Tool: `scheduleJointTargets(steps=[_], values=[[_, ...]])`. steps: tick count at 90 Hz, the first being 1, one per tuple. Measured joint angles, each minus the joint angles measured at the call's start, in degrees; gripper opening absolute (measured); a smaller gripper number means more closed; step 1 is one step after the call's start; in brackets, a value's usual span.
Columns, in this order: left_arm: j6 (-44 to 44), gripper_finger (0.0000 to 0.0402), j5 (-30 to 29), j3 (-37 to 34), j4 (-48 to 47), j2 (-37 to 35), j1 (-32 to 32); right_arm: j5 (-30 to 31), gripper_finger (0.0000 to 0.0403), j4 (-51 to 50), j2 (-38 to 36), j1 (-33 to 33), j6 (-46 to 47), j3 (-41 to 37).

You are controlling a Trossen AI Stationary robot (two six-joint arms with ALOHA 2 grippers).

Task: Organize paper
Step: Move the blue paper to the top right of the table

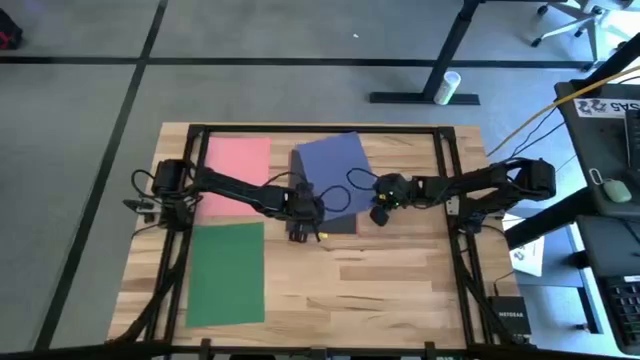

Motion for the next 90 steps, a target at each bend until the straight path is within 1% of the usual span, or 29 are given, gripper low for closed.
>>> scheduleJointTargets(steps=[10, 21, 30, 36, 45, 53, 61, 74, 90], values=[[-3.06, 0.0000, 0.02, -1.12, 0.20, 0.00, -0.09, -3.73, 0.0000, -0.57, -0.01, 2.73, 2.56, 0.02], [-6.15, 0.0000, -0.32, -2.03, 0.33, 0.00, -0.11, -5.38, 0.0000, -0.93, -0.58, 6.74, 4.20, 0.01], [-7.79, 0.0000, -1.24, -2.62, 1.26, 0.00, -0.10, -5.04, 0.0000, -2.12, -3.12, 8.94, 4.71, -0.52], [-8.57, 0.0000, -1.31, -3.02, 2.19, 0.00, -0.39, -3.22, 0.0000, -3.83, -5.77, 9.79, 5.21, -0.66], [-8.71, 0.0000, -1.40, -4.19, 5.70, 0.00, -0.74, 0.05, 0.0000, -7.75, -10.47, 9.66, 5.16, -0.80], [-8.98, 0.0000, -1.38, -5.51, 8.01, 0.00, -0.86, 4.91, 0.0000, -7.77, -13.62, 9.58, 3.07, 0.03], [-8.99, 0.0000, -1.29, -6.42, 9.65, 0.00, -0.50, 6.96, 0.0000, -7.42, -14.72, 9.00, -0.12, 0.40], [-8.13, 0.0000, -1.44, -6.82, 11.87, 0.00, -0.26, 7.17, 0.0000, -3.98, -13.25, 5.61, -4.74, 0.72], [-4.86, 0.0000, -1.25, -6.82, 15.26, 0.00, -0.37, 1.93, 0.0000, 4.34, -7.73, -0.65, -11.46, 1.51]])
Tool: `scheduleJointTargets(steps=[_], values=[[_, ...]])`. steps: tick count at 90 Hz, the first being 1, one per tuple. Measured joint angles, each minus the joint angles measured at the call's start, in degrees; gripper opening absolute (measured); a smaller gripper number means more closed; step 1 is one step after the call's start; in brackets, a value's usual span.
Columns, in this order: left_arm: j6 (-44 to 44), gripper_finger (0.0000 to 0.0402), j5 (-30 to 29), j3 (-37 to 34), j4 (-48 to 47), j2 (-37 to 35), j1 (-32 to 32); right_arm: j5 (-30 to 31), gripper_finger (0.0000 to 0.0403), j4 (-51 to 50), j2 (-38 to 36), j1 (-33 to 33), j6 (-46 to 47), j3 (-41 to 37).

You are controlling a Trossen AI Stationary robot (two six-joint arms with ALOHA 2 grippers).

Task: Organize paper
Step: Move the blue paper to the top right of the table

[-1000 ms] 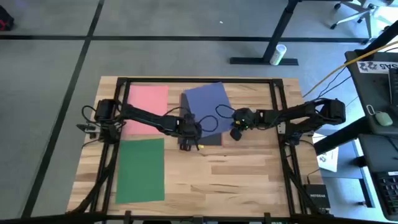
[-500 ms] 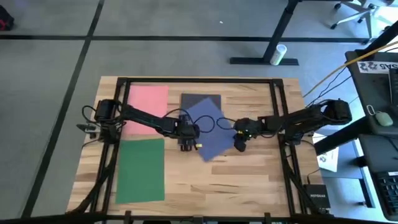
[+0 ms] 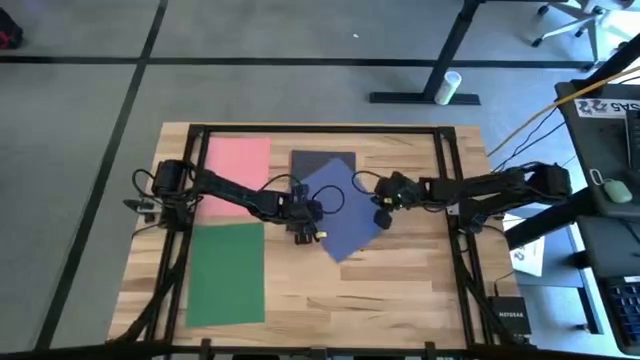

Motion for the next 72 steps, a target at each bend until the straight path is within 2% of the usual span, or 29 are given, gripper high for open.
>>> scheduleJointTargets(steps=[23, 43, 57, 72], values=[[2.42, 0.0000, -0.03, 0.02, 3.23, 0.00, 1.19, -4.86, 0.0000, -0.04, 12.18, -5.78, -7.64, 8.43], [2.83, 0.0000, -0.07, 0.02, 2.96, 0.00, 0.82, -5.78, 0.0000, -2.94, 22.11, -6.49, -10.01, 15.82], [1.82, 0.0000, -0.04, 0.02, 2.59, 0.00, 0.43, -4.62, 0.0000, -6.34, 23.25, -6.34, -9.49, 18.29], [1.31, 0.0000, -0.12, 0.02, 2.45, 0.00, 0.06, -1.77, 0.0000, -11.02, 20.80, -6.34, -7.74, 18.20]])
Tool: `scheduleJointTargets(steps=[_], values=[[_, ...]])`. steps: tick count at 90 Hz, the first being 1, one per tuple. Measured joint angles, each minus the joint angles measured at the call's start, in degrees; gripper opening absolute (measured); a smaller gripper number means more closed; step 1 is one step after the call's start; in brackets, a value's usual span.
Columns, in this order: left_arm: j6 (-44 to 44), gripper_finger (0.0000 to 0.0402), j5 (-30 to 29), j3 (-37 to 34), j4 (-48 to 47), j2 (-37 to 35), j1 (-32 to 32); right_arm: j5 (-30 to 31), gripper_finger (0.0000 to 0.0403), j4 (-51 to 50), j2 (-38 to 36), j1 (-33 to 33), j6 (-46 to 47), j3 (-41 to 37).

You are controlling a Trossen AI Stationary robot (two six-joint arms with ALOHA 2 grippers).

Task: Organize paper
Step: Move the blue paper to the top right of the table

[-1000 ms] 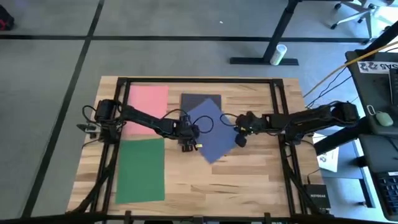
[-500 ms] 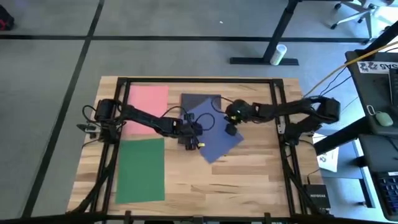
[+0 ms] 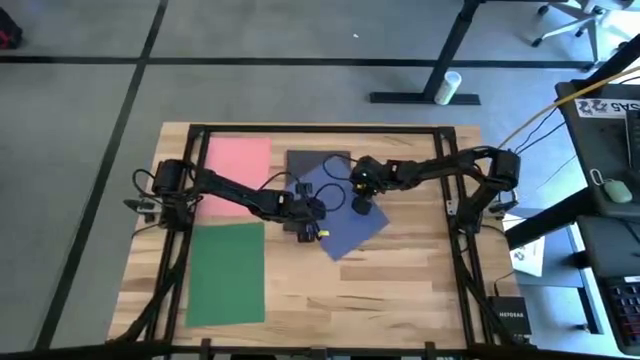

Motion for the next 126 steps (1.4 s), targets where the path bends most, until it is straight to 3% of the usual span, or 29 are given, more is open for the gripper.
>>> scheduleJointTargets(steps=[30, 54, 79, 97, 126], values=[[-2.71, 0.0000, -0.52, 0.02, -2.52, 0.00, -0.07, 6.26, 0.0000, -9.63, -2.56, 0.00, 5.28, -0.21], [-3.21, 0.0000, -1.39, 0.02, -2.98, 0.00, -0.65, 6.75, 0.0000, -9.41, -4.09, 0.04, 7.06, -3.01], [-3.65, 0.0000, -1.43, 0.02, -2.66, 0.00, -0.61, 8.50, 0.0000, -7.07, -12.49, -0.04, 3.52, -3.26], [-3.85, 0.0000, -1.43, 0.02, -2.28, 0.00, -0.63, 1.71, 0.0000, -1.76, -9.46, -2.62, -1.07, -3.25], [-4.12, 0.0000, -1.54, 0.02, -2.36, 0.00, -0.57, -0.30, 0.0000, 1.51, -3.69, -6.52, -2.49, -3.28]])
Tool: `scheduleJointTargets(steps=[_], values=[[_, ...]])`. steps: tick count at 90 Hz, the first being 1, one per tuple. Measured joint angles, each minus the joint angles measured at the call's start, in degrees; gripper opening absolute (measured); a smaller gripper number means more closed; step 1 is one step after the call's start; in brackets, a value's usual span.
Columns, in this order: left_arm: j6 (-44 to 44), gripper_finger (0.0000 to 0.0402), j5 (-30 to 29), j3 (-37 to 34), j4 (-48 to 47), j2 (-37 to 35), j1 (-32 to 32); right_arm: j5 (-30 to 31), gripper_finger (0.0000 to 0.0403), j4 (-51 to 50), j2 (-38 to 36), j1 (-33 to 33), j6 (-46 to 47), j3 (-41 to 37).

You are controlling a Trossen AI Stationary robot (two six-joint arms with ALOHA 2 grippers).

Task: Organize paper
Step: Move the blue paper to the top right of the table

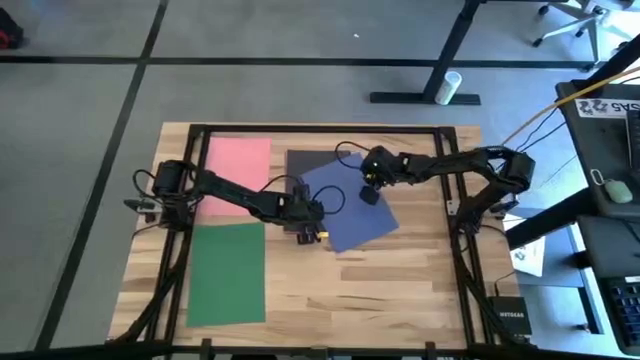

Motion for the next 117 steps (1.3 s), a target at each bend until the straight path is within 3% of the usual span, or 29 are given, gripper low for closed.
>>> scheduleJointTargets(steps=[19, 52, 77, 82, 95, 117], values=[[-0.28, 0.0000, -0.02, 0.00, -0.21, 0.00, 0.00, 0.78, 0.0000, -2.47, 0.91, -0.32, 0.38, 0.28], [-1.11, 0.0000, -0.20, 0.00, -0.25, 0.00, 0.00, 12.12, 0.0000, -16.25, -1.13, -0.28, 5.68, 0.30], [-1.50, 0.0000, -0.20, 0.00, -0.48, 0.00, 0.00, 15.58, 0.0000, -22.89, -9.10, -0.31, 6.43, -0.13], [-1.50, 0.0000, -0.20, 0.00, -0.49, 0.00, 0.00, 14.55, 0.0000, -22.42, -11.54, -0.23, 5.40, -0.11], [-1.52, 0.0000, -0.20, 0.00, -0.49, 0.00, 0.00, 4.71, 0.0000, -17.61, -15.60, -0.23, 2.93, -0.02], [-1.74, 0.0000, -0.19, 0.00, -0.39, 0.00, 0.00, -4.55, 0.0000, -12.49, -12.21, 0.84, -0.08, 0.02]])
